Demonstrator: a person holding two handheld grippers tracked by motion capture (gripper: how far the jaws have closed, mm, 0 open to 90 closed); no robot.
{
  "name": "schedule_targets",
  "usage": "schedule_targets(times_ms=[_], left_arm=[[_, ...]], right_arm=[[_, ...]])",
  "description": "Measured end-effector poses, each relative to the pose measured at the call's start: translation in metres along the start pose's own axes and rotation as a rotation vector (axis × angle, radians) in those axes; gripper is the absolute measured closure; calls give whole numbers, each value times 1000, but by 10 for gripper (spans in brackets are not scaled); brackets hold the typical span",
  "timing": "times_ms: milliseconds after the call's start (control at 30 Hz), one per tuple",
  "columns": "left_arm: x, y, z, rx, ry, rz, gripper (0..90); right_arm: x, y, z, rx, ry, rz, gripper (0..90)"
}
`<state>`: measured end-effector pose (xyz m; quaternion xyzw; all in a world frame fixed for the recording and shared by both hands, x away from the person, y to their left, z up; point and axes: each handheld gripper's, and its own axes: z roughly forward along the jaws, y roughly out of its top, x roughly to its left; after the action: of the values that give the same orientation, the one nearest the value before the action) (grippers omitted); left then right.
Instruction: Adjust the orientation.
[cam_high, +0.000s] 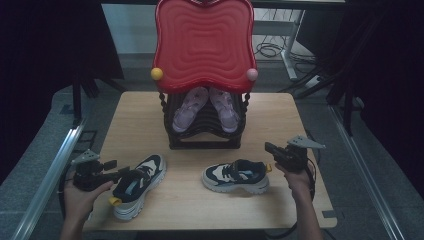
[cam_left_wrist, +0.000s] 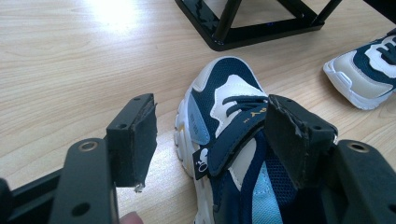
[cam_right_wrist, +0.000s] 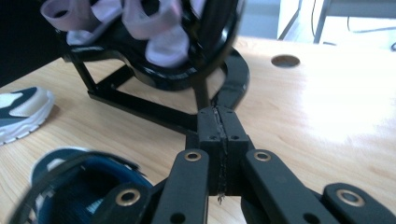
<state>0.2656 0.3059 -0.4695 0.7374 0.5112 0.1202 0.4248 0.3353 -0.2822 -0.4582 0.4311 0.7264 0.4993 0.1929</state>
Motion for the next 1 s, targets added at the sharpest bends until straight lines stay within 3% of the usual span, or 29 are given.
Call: schedule_targets(times_ms=[233, 667, 1000], left_arm=[[-1, 0, 2, 3, -4, 0, 352], [-2, -1, 6, 11, -13, 4, 352], [-2, 0, 6, 15, -14, 7, 352]], right_arm=[[-19, -17, 5, 49, 28, 11, 899], [-10, -33, 9, 107, 110, -32, 899], [-2, -37, 2, 115, 121, -45, 899]])
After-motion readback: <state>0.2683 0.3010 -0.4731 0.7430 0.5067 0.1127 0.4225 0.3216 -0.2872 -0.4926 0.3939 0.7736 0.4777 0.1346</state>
